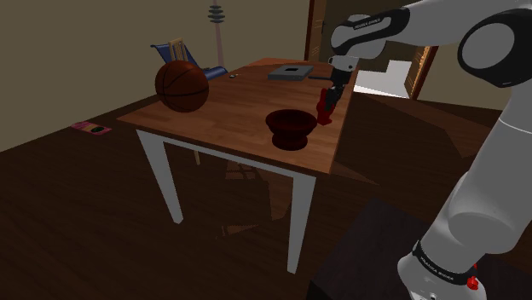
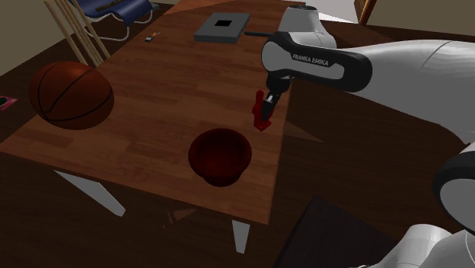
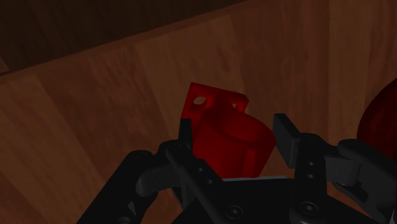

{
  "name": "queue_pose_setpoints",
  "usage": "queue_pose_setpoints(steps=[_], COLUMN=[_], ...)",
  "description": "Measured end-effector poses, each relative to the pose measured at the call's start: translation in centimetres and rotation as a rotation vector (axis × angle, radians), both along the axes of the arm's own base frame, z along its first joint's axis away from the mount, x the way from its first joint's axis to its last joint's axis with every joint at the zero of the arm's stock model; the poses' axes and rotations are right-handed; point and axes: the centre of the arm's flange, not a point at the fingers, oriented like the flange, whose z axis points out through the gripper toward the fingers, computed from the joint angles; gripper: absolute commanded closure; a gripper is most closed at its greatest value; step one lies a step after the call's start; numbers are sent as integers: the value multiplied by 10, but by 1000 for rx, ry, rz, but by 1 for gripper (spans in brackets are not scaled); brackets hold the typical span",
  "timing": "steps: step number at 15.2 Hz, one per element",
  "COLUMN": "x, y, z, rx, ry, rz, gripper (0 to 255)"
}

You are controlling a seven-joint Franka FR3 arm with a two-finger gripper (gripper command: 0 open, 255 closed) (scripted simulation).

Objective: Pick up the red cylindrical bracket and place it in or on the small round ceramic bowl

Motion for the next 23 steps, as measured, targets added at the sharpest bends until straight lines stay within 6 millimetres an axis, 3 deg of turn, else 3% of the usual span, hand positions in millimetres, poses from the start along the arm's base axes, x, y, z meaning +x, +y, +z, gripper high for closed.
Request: queue_pose_setpoints(steps=[23], x=[0], y=[0], z=[116], rx=[0], ry=[1], rz=[1], gripper=[255])
